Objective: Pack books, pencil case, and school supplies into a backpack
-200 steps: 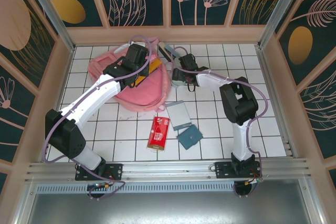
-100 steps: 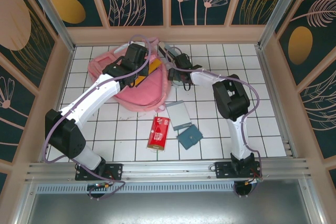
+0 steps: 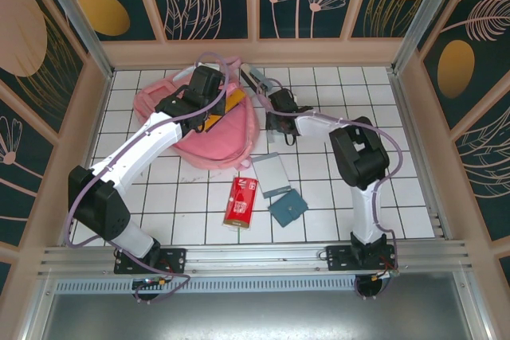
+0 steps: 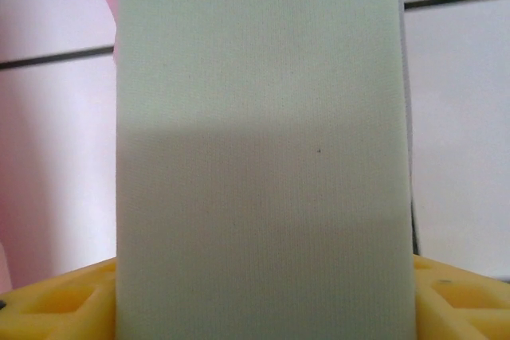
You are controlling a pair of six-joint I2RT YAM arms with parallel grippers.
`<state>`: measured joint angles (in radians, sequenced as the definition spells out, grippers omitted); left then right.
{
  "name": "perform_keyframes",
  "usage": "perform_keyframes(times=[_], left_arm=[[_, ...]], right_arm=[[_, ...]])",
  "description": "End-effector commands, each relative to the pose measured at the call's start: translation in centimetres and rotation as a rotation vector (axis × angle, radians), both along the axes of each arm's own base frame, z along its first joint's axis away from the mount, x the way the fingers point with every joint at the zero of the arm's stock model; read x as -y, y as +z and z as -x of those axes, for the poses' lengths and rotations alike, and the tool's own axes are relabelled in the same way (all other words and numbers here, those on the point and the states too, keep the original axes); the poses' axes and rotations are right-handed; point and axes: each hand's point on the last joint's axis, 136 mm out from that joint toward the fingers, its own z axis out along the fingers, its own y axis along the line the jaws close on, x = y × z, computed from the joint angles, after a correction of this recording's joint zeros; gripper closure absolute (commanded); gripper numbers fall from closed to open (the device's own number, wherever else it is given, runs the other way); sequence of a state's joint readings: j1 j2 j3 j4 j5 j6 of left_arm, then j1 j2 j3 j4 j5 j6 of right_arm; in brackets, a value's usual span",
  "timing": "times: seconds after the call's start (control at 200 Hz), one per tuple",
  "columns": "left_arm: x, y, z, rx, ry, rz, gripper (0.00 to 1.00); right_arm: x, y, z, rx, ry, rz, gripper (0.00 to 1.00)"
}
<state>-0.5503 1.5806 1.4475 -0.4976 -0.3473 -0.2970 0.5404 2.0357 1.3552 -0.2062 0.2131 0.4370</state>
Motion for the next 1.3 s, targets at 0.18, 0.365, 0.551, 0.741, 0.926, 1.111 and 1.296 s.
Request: perform_keyframes(times=[0.18, 0.365, 0.551, 0.741, 0.926, 1.111, 1.296], left_arm=[[-0.3, 3.2, -0.8, 0.1, 0.032, 0.073, 0.97], [-0.4, 3.4, -0.8, 0.102, 0.034, 0.082, 0.97], [-0.3, 3.4, -0.7, 0.1, 0.029, 0.087, 0.97], [-0.2, 3.7, -0.6, 0.105, 0.025, 0.095, 0.97], [-0.4, 3.9, -0.5, 0.112, 0.027, 0.098, 0.97], [-0.2, 3.8, -0.5, 0.107, 0.022, 0.101, 0.97], [-0.2, 3.7, -0.5, 0.106, 0.022, 0.098, 0.97]], right_arm=[[-3.1, 8.5, 4.1, 0.152, 0.034, -0.121, 0.38], [-6.6, 10.8, 6.3, 0.152, 0.046, -0.247, 0.39], [-11.5, 11.4, 7.5, 0.122, 0.073, -0.371, 0.39], [-15.8, 10.5, 7.3, 0.065, 0.088, -0.464, 0.39], [-18.0, 8.5, 7.0, 0.001, 0.072, -0.529, 0.39], [-19.4, 7.5, 6.7, -0.028, 0.085, -0.516, 0.25], [-19.5, 8.6, 7.1, 0.007, 0.101, -0.493, 0.1]])
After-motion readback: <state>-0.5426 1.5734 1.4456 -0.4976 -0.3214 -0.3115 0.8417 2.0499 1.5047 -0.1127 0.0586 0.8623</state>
